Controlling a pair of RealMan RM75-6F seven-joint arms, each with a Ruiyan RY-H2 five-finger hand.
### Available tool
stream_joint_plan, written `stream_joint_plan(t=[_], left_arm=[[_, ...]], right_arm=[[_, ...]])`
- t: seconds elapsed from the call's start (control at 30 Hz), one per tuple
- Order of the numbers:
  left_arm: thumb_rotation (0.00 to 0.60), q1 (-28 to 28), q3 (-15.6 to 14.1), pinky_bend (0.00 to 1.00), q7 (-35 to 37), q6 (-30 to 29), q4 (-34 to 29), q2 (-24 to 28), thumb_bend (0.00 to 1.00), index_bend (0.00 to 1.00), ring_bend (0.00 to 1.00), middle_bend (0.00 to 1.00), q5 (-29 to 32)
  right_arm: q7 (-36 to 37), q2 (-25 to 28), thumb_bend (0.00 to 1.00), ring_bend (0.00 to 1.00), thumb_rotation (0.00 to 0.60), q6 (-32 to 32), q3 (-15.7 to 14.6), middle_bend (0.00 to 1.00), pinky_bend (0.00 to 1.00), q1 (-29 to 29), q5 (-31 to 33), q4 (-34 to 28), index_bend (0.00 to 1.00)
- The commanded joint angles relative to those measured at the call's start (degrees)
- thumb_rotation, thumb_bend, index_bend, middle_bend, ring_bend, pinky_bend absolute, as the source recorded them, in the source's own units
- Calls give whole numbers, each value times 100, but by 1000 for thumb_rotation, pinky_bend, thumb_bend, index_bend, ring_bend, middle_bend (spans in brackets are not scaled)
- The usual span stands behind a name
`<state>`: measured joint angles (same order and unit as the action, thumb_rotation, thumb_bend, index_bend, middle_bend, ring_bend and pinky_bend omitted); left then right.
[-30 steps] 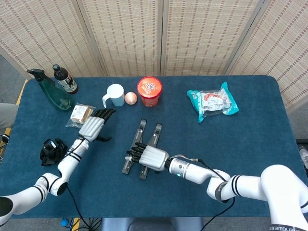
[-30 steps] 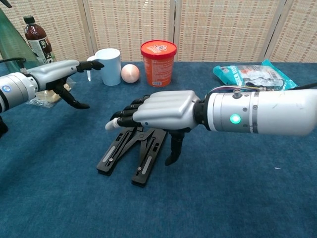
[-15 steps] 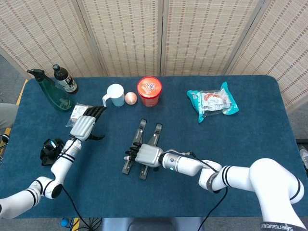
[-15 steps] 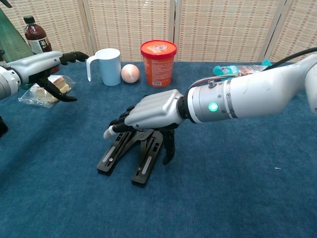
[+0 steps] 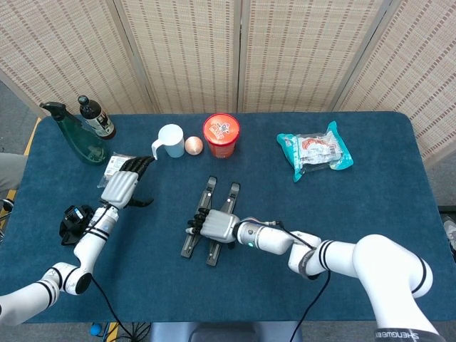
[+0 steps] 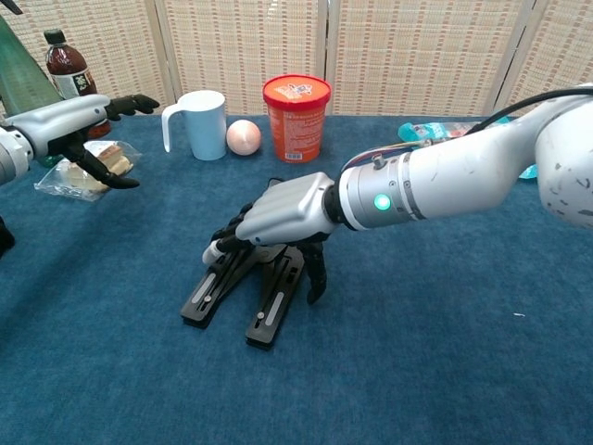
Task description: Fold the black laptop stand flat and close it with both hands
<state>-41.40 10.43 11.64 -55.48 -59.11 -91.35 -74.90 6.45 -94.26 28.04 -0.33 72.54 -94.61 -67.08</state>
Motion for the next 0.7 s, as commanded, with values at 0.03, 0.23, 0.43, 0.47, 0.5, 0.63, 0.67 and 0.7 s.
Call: stream_joint_plan(t=[0.03, 0.23, 0.43, 0.47, 0.5, 0.63, 0.67, 0.7], left_arm=[[600, 9, 4, 44, 18, 4, 17, -3, 150, 0, 42, 40, 0], [600, 16, 14, 44, 70, 5, 56, -15, 151, 0, 41, 40, -16], [600, 25, 20, 45, 115, -14, 92, -33, 150, 0, 41, 40, -44], [600, 28, 19, 45, 119, -16, 97, -34, 150, 0, 41, 40, -48], [600, 31, 17, 45, 124, -18, 102, -36, 150, 0, 41, 40, -52], [600, 35, 12, 44, 132, -10, 118, -38, 150, 0, 41, 40, -63], [600, 35, 14, 45, 140, -11, 118, -40, 150, 0, 41, 40, -66], [600, 34, 15, 45, 140, -14, 118, -41, 150, 0, 41, 40, -70]], right_arm=[[38, -30, 0, 0, 600, -26, -12, 0, 0, 52, 2, 47, 0], [87, -87, 0, 0, 600, -72, -28, 0, 0, 140, 29, 136, 0], [158, -160, 0, 0, 600, -143, -17, 0, 0, 213, 113, 211, 0], [167, -167, 0, 0, 600, -154, -14, 0, 0, 222, 127, 222, 0], [173, -172, 0, 0, 600, -167, -13, 0, 0, 232, 138, 232, 0], [223, -184, 0, 0, 600, -217, -15, 20, 0, 260, 196, 265, 0], [244, -185, 0, 0, 600, -232, -18, 32, 0, 270, 207, 278, 0], [261, -186, 0, 0, 600, -243, -21, 44, 0, 278, 214, 291, 0]])
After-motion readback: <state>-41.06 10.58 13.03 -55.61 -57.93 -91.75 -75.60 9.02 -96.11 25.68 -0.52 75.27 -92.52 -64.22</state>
